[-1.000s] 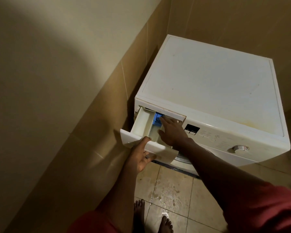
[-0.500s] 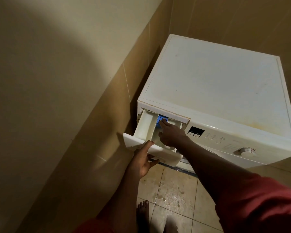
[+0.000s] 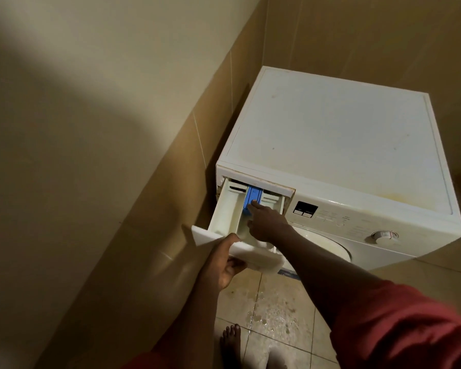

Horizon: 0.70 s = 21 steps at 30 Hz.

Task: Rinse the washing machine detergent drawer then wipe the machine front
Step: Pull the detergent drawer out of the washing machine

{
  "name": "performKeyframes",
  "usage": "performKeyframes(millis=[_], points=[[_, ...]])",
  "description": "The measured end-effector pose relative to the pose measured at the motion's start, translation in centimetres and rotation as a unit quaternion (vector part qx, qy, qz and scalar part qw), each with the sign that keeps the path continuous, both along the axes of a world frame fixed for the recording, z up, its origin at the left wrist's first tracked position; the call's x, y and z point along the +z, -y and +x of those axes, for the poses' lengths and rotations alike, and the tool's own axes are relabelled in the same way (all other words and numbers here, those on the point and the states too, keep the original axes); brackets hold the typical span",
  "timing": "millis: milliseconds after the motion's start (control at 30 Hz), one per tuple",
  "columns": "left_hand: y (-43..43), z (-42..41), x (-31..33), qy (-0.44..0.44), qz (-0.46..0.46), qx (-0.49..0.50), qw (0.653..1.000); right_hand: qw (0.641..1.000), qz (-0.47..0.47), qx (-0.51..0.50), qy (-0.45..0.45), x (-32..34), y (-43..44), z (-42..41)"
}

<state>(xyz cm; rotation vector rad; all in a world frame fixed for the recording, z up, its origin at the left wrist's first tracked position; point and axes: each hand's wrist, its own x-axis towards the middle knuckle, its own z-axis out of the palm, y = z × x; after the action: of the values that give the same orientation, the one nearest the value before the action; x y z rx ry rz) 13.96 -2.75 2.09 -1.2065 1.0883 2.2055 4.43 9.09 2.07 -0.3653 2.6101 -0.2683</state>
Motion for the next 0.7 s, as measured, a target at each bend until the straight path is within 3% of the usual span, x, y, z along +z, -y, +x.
performKeyframes(millis=[233,367,467,567,700], points=[[0.5,4.0,0.8,0.005,-0.027,-0.017,0.999,0.999,-0.045,-0.024,-0.015,1.1,-0.8,4.3],[0.2,5.4,1.5,-0.013,-0.058,-0.063,0.996,0.985,-0.122,-0.09,-0.08,2.5,-3.9,6.0],[-1.2,6.1,2.4,-0.024,-0.063,-0.103,0.992,0.975,-0.125,-0.107,-0.152,3.3,-7.4,6.9],[-3.0,5.7,3.4,-0.032,-0.073,-0.135,0.988,0.956,-0.115,-0.162,-0.216,4.6,-11.2,7.5],[-6.2,5.2,4.4,-0.062,-0.046,-0.227,0.971,0.933,-0.119,-0.295,-0.17,5.5,-16.4,9.3]])
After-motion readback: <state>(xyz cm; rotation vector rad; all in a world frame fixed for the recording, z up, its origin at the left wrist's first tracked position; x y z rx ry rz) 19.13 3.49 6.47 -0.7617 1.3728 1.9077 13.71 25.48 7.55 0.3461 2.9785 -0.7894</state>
